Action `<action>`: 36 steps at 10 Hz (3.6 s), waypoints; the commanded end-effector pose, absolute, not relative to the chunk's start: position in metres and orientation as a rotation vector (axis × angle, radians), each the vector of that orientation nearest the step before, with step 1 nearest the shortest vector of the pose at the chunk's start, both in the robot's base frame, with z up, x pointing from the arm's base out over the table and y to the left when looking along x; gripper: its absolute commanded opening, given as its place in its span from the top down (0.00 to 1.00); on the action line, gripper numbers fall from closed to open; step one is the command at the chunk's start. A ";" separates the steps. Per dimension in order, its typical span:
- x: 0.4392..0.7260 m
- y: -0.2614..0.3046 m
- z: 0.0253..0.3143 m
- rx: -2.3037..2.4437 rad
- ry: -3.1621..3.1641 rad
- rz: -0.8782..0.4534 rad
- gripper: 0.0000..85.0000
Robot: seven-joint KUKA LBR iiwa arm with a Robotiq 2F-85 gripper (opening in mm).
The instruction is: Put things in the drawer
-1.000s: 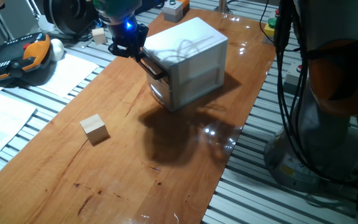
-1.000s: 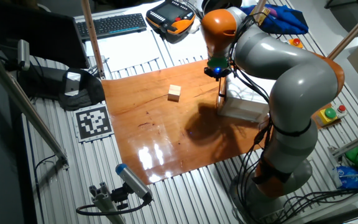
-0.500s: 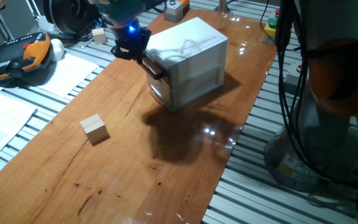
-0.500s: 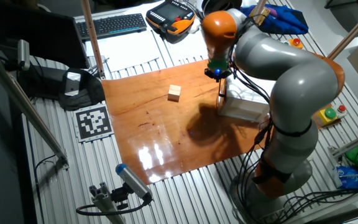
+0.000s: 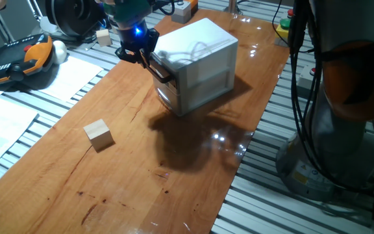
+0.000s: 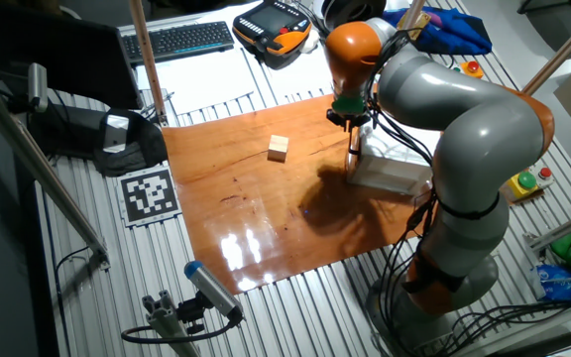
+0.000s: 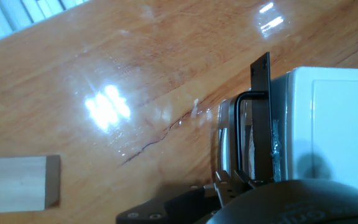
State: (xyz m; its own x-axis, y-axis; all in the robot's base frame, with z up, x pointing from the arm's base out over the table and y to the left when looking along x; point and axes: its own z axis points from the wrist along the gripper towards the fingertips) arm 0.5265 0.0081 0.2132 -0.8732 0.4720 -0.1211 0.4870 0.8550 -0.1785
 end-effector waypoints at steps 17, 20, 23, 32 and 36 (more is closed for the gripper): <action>0.523 -0.006 0.185 0.754 2.949 -0.256 0.60; 0.523 -0.007 0.181 0.750 2.946 -0.249 0.60; 0.523 -0.007 0.180 0.745 2.946 -0.243 0.80; 0.523 -0.006 0.178 0.688 2.967 -0.226 1.00; 0.522 -0.004 0.183 0.696 2.962 -0.217 1.00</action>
State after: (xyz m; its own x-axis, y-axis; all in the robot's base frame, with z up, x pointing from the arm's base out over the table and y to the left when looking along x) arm 0.5217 -0.0045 0.1827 -0.8918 0.4362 -0.1199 0.4490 0.8858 -0.1174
